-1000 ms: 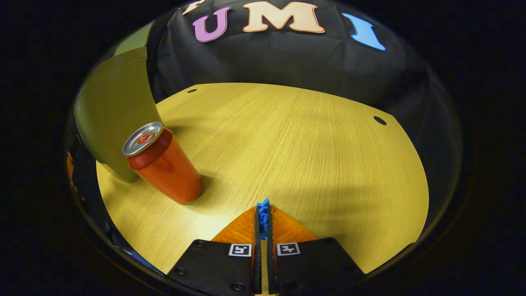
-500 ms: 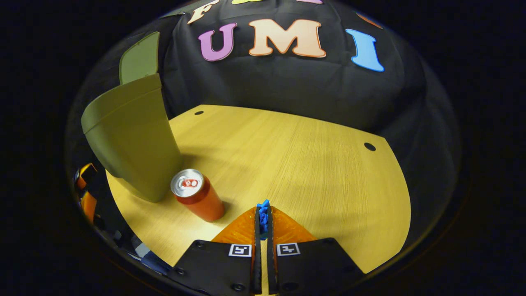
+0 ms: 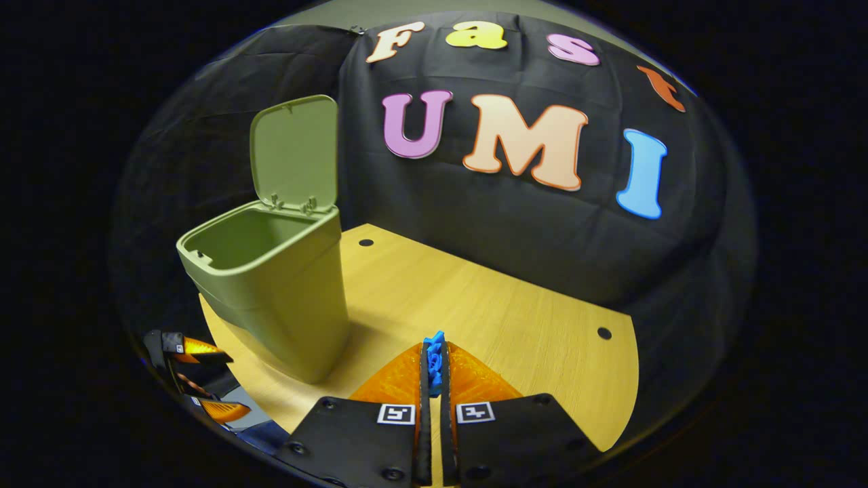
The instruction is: Press the lid of the desktop garbage bin to open it, pick up the crumpled paper on the desktop and throw it into the bin, then pick up the pop can on the desktop and drop it into the bin, and finally close the garbage bin lid.
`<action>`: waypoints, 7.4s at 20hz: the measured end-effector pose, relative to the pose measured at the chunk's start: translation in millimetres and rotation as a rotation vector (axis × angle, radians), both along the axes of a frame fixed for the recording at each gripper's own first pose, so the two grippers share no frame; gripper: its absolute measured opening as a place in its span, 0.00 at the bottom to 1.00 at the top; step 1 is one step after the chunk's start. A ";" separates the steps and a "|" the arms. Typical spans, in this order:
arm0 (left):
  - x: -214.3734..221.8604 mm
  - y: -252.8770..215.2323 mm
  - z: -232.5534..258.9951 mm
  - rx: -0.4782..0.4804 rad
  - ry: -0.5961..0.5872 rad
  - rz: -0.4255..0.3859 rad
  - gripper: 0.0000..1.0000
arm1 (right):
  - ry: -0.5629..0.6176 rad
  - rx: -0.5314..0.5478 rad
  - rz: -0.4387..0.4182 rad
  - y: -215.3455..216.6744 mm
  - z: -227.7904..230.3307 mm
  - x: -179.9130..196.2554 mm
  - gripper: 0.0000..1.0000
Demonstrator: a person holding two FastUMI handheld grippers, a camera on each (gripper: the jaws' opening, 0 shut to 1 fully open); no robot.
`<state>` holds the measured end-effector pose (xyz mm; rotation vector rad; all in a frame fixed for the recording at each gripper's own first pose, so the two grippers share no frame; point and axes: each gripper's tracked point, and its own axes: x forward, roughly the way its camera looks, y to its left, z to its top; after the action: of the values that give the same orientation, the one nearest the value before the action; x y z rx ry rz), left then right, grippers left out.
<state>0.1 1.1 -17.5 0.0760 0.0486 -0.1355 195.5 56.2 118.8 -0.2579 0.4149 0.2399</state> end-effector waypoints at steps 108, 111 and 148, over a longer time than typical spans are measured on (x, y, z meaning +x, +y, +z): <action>90.5 103.3 228.0 -0.010 -0.096 0.263 0.77 | -0.259 0.277 -0.140 -125.0 -130.1 -117.5 0.98; 83.7 130.9 211.8 0.011 -0.038 0.318 0.77 | -0.268 0.273 -0.140 -125.3 -128.3 -121.3 1.00; 205.3 230.9 328.6 0.020 0.042 0.598 0.84 | -0.245 0.279 -0.087 -109.8 -134.3 -122.1 0.99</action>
<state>205.5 232.0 311.1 0.0757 0.1122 0.4613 73.4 -53.7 -15.5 0.0057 0.1466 0.1753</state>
